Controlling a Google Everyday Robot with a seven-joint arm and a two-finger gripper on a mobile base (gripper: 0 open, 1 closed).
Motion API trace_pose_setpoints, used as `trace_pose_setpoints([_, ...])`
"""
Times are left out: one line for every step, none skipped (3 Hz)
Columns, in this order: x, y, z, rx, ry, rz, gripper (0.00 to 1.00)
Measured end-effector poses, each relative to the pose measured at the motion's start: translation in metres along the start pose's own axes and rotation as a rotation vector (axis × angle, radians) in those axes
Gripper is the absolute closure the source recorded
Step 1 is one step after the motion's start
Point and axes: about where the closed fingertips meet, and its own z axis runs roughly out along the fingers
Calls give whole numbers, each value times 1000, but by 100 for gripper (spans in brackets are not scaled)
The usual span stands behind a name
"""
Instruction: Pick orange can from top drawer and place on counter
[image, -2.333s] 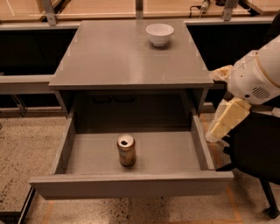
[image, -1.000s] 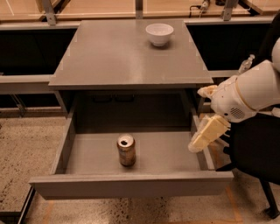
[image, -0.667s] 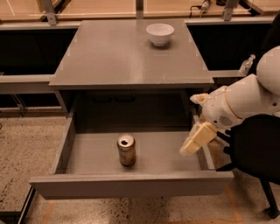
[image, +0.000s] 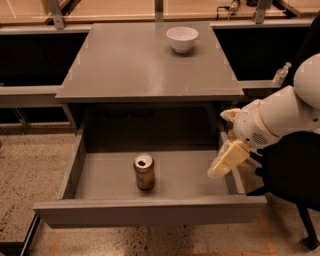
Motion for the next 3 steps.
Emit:
trace_pose_setpoints([-8, 2, 25, -33, -49, 3, 0])
trace_pose_setpoints([-21, 2, 61, -73, -128, 3, 0])
trace_pose_setpoints([-34, 2, 96, -120, -199, -2, 0])
